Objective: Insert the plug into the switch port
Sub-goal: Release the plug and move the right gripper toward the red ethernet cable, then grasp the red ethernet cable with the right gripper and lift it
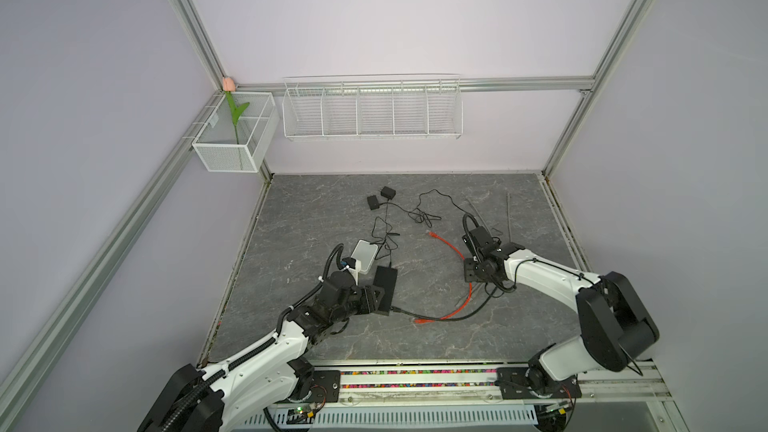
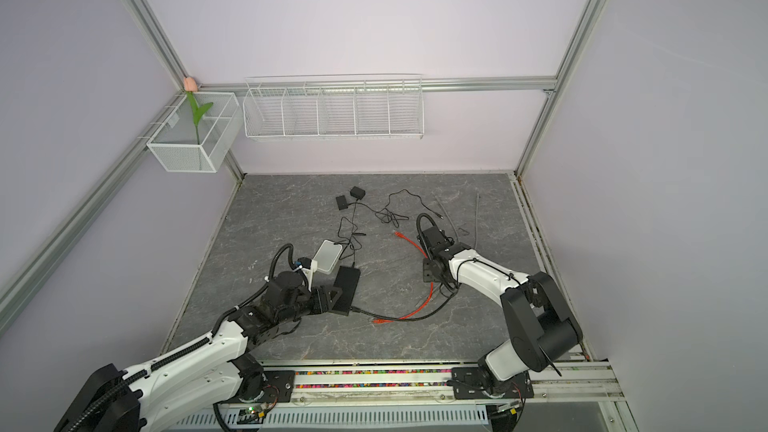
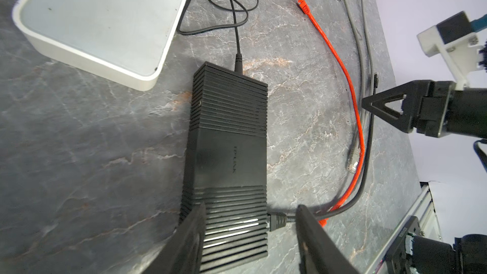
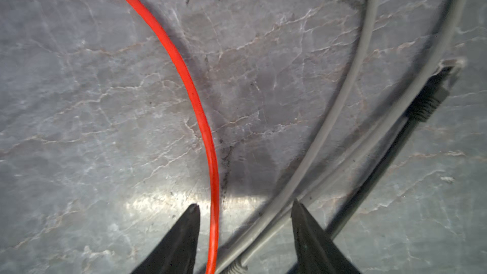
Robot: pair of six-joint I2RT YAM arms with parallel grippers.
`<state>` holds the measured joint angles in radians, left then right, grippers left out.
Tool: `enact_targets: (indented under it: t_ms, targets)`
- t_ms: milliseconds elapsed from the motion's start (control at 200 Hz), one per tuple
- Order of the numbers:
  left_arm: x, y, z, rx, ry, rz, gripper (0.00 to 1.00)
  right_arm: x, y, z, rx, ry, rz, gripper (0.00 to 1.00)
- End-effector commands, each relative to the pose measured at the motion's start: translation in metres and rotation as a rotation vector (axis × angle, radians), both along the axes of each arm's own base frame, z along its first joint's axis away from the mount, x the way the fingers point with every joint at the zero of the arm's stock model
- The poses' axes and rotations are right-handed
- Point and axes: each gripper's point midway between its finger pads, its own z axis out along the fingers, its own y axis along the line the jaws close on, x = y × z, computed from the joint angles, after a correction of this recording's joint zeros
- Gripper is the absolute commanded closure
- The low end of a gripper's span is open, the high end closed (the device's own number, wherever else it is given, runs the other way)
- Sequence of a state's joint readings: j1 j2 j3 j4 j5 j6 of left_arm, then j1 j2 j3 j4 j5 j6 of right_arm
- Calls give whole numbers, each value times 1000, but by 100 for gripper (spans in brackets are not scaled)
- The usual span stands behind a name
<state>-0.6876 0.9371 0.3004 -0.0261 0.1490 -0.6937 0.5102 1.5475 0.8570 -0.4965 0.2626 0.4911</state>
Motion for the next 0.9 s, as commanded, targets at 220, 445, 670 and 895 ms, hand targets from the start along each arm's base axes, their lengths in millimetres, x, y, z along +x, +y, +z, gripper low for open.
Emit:
enact_targets:
  t_ms: [220,445,670,895]
  targets:
    - [5,-4,8,-8,-33,-17,46,7,16,-26,60,49,-3,58]
    - [4,-4,5,-6,-29,-19,48,5,20,-36,69,80,10,86]
    - [5,-7,17,-30,-58,-28,49,24,29,5,91,-30,36,94]
    - [2,-12,37,-92,-112,-57,49,38,49,95,229,-317,100,94]
